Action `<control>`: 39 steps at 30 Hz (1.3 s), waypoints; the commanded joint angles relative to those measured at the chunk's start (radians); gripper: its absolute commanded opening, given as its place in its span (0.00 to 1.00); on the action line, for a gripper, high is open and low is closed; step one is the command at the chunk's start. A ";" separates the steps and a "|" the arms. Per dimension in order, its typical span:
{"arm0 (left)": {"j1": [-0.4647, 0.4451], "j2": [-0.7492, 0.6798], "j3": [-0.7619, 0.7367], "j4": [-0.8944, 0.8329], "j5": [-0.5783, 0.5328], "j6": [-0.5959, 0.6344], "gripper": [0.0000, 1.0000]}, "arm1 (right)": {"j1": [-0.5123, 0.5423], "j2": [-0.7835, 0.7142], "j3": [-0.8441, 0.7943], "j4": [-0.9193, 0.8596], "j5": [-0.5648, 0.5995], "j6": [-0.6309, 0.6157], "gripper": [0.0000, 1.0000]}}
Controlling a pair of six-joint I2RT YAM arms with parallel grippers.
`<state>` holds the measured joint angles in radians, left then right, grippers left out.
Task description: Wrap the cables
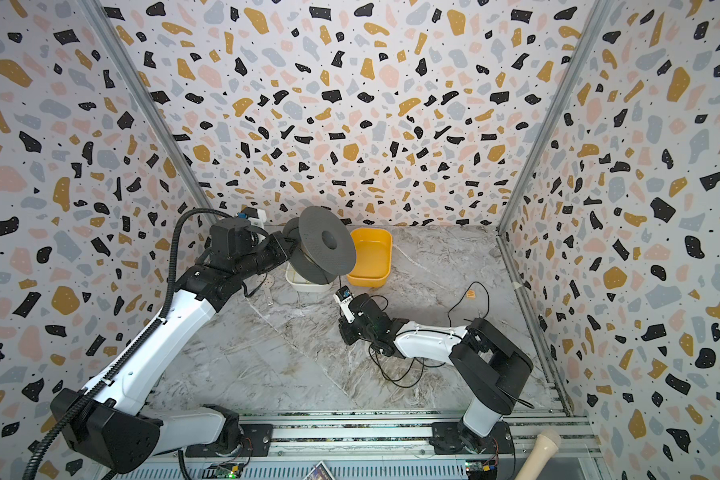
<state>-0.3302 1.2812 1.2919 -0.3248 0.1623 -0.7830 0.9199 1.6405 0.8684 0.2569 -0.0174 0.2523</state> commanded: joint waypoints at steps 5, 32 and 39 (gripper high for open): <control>0.005 -0.062 -0.026 0.238 -0.102 -0.020 0.00 | 0.057 -0.052 0.084 -0.118 0.076 -0.027 0.00; -0.059 -0.057 -0.123 0.263 -0.426 0.053 0.00 | 0.210 -0.143 0.268 -0.222 -0.035 -0.222 0.00; -0.077 -0.048 -0.133 0.253 -0.453 0.067 0.00 | 0.201 -0.164 0.307 -0.245 -0.047 -0.217 0.00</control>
<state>-0.4084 1.2568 1.1507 -0.2237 -0.2249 -0.7246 1.1126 1.5208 1.1435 0.0429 0.0029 0.0429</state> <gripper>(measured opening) 0.053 0.063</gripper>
